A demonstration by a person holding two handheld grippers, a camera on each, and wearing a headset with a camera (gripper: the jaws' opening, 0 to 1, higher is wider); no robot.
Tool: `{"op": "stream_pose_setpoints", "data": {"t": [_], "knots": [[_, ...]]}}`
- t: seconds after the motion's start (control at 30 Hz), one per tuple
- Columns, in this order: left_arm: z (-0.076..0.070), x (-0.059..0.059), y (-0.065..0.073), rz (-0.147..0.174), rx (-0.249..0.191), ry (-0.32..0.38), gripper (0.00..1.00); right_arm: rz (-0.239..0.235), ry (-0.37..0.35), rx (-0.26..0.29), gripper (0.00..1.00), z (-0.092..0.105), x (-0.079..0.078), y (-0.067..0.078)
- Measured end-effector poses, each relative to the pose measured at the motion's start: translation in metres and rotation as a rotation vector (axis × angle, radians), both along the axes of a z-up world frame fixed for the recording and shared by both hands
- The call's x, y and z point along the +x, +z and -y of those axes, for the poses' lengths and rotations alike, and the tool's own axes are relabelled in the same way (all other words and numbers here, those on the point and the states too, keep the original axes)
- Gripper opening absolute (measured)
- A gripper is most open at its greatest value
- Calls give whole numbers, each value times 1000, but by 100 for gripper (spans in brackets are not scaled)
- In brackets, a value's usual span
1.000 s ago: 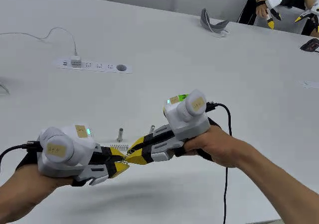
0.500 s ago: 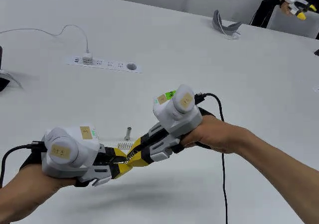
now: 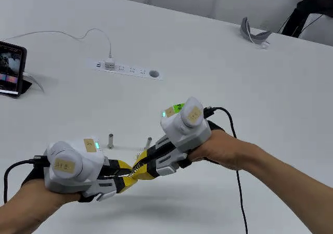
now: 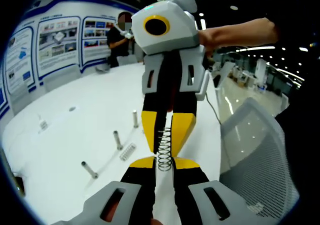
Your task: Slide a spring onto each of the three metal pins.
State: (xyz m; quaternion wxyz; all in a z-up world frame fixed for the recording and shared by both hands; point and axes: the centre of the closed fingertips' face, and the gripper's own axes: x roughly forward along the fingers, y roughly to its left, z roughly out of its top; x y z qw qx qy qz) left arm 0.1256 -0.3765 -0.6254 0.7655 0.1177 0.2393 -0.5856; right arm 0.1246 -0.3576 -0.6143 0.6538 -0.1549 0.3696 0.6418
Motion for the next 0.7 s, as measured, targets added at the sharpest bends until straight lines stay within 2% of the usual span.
{"op": "stream_pose_setpoints", "data": {"t": [0.33, 0.6, 0.7], "knots": [[-30, 9, -16, -27, 37, 91, 22, -4, 4, 11, 12, -7, 8, -4], [-51, 17, -24, -37, 57, 174, 31, 16, -20, -3, 12, -6, 26, -9], [-59, 21, -28, -31, 79, 213, 35, 46, -2, -31, 12, -4, 29, -14]]}}
